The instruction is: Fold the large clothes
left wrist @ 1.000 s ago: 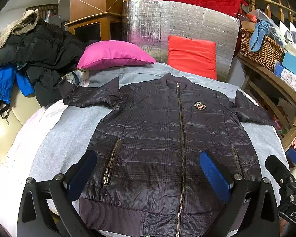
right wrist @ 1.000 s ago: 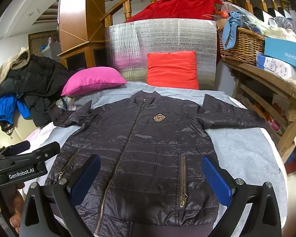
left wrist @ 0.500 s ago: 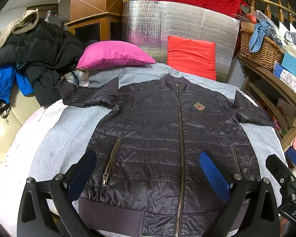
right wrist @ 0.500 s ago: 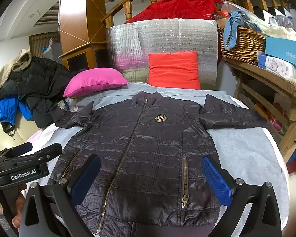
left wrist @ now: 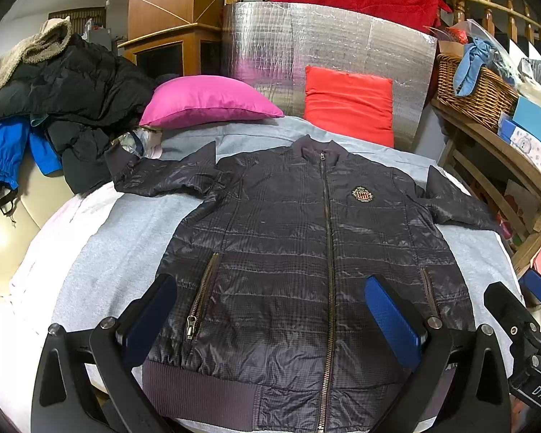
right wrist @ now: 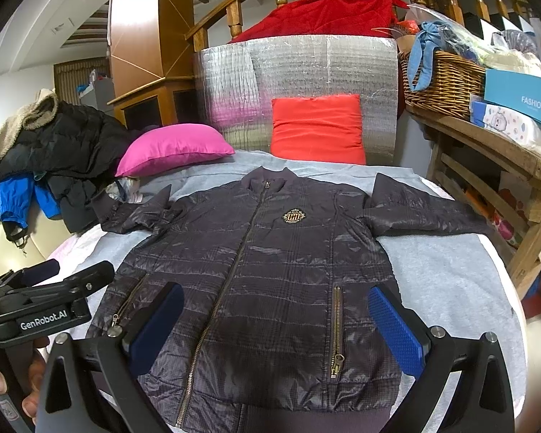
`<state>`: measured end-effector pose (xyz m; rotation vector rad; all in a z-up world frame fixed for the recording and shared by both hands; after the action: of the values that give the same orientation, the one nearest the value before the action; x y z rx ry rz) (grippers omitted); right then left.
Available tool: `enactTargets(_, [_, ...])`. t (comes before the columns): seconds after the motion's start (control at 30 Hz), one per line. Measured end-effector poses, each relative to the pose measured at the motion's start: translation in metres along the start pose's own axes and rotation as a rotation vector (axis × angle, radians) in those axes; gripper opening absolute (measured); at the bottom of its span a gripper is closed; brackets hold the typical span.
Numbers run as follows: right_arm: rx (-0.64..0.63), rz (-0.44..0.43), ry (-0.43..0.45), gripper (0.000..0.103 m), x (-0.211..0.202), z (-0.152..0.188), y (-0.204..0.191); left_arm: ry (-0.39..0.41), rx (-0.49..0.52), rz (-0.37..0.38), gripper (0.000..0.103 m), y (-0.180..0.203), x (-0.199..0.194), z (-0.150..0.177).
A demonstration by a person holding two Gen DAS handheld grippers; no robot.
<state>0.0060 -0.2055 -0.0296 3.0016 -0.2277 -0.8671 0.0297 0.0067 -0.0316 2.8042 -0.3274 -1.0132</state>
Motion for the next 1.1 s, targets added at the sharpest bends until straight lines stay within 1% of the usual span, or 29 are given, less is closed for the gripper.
enactTargets(1.1, [-0.006, 0.013, 0.0, 0.103, -0.0013, -0.0038, 0.0007, -0.002, 0.005, 0.005, 0.103, 0.0055, -0.0002, 0.0001])
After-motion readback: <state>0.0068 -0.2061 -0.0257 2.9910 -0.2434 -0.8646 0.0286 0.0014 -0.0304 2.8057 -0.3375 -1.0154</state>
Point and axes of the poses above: each gripper's, at about its wrist camera, not at the fingertips, and x roughly the way its jaws point, y to its right, z to its underside, the point moved 4 cm from there along x, roughly the way its jaws point, and after that the axes turned 14 degrees about z, right-handed, at the moved point
